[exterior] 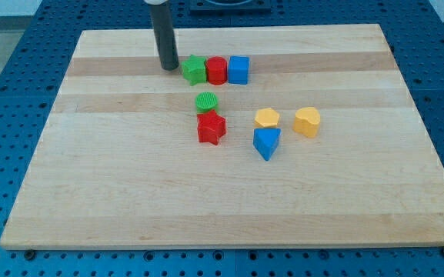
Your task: Move your arm to the left of the red star
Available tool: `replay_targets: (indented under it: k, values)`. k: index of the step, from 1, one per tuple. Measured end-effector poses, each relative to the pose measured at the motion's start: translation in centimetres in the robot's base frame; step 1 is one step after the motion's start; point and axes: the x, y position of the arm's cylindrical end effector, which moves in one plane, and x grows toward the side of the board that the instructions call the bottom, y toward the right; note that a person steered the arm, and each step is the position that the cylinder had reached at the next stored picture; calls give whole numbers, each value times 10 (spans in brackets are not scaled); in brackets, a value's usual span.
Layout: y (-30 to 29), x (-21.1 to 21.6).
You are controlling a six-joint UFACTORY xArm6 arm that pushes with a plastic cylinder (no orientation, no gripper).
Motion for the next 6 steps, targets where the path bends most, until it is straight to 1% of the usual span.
replay_targets:
  k: [1,3,5,6]
  values:
    - [-16,16]
    - [-15,82]
    - [16,139]
    - [29,149]
